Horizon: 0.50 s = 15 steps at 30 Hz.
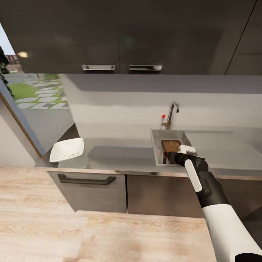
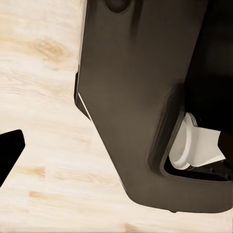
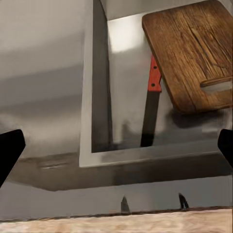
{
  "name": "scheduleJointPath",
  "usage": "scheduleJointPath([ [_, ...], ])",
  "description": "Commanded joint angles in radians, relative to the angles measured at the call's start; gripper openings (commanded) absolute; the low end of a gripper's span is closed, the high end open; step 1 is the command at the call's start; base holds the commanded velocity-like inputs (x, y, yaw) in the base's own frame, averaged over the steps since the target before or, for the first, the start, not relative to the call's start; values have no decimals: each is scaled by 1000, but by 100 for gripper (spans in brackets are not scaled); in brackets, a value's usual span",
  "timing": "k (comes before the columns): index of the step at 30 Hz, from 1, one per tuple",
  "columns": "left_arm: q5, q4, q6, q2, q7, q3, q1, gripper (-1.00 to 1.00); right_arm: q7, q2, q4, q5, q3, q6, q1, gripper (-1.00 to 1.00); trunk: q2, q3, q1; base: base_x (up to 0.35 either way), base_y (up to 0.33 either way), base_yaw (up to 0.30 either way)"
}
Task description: In the kitchen, take the Vidalia onion out of the sink, dice it on the chopping board with the paring knife, put the diced onion into the bowl on the countertop, then place both the paring knife and the chopping board into the sink.
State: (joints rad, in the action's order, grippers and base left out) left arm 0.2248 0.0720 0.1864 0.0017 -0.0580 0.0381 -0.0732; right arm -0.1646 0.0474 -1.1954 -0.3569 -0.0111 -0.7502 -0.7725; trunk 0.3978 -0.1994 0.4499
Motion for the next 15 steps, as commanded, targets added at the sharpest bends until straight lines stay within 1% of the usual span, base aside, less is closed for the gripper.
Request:
scheduleJointPath([
  [1,10,5,7,1,-6,5,-2,100,-9,0,-1,-10,-1,-3,-1,100,2,-2,0,-258,233,0],
  [9,10,5,7,1,-6,4,-2,100,-9,0,1,-8,-1,-3,-1,100,2,-2,0,-254,234,0],
  [15,10,5,7,2,-6,4,-2,100,-6,0,27,-8,0,1,-1,100,2,-2,0,-252,235,0],
])
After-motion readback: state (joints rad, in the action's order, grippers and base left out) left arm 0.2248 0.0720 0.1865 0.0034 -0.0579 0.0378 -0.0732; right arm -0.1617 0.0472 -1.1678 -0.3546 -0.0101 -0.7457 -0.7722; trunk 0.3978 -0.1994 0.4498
